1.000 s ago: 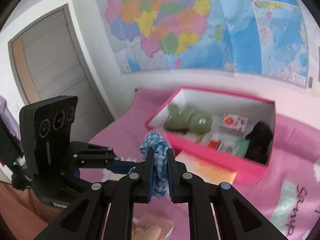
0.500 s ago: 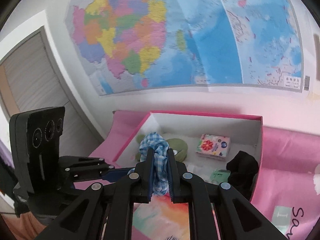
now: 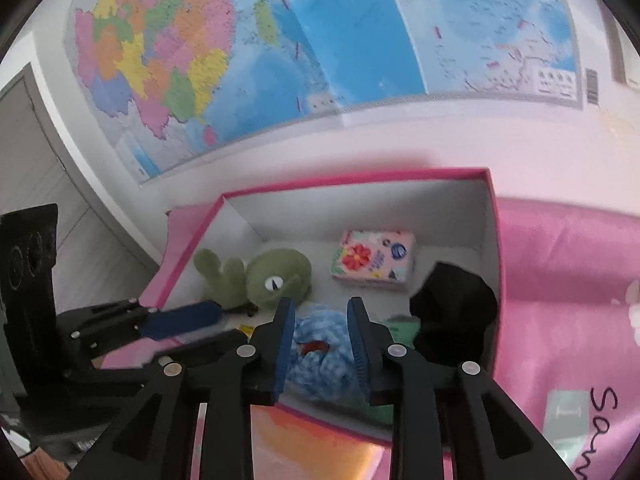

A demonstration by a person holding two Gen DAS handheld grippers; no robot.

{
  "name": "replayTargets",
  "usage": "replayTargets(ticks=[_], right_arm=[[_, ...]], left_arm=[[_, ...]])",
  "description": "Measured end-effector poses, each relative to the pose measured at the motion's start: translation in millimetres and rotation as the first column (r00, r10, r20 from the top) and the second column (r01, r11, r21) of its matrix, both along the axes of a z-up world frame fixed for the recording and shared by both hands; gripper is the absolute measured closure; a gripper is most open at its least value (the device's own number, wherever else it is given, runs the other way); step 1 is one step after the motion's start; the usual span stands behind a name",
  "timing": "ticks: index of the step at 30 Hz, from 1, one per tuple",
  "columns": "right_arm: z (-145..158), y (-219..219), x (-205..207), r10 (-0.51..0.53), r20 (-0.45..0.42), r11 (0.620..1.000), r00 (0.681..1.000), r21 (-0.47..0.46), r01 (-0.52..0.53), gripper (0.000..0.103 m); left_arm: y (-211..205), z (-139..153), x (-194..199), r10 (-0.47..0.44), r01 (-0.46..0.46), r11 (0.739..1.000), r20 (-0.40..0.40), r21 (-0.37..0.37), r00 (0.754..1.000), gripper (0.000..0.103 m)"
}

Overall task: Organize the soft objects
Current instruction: 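Reach the right gripper to the beige teddy bear and grasp it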

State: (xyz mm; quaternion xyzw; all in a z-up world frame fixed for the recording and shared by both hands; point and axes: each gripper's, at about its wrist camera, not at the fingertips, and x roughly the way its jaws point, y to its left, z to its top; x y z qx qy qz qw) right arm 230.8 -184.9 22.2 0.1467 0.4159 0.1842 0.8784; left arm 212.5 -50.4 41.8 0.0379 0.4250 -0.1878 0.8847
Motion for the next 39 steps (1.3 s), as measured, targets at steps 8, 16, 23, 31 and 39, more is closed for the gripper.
replayTargets(ticks=[8, 16, 23, 31, 39], right_arm=[[16.9, -12.4, -42.0, 0.018, 0.058, 0.999, 0.998, 0.042, -0.020, 0.071], [49.7, -8.9, -98.9, 0.113, 0.138, 0.986, 0.984, 0.109, -0.128, 0.065], [67.8, 0.2, -138.5, 0.195, 0.179, 0.970, 0.964, 0.108, -0.217, 0.058], [50.2, 6.9, -174.6, 0.252, 0.115, 0.962, 0.961, 0.078, -0.262, 0.057], [-2.0, 13.1, -186.7, 0.266, -0.041, 0.964, 0.963, 0.036, -0.264, 0.057]], left_arm=[[13.5, 22.0, -49.8, -0.043, 0.046, 0.999, 0.130, -0.020, 0.991, 0.052], [36.4, 25.6, -101.8, -0.070, 0.080, 0.995, 0.149, -0.064, 0.986, 0.049], [51.0, 5.6, -140.4, -0.101, 0.110, 0.990, 0.101, -0.089, 0.990, 0.049], [49.3, -32.7, -174.2, -0.165, 0.165, 0.984, 0.005, -0.073, 0.986, 0.049], [43.8, -62.3, -191.3, -0.188, 0.181, 0.980, -0.082, -0.078, 0.979, 0.049]])
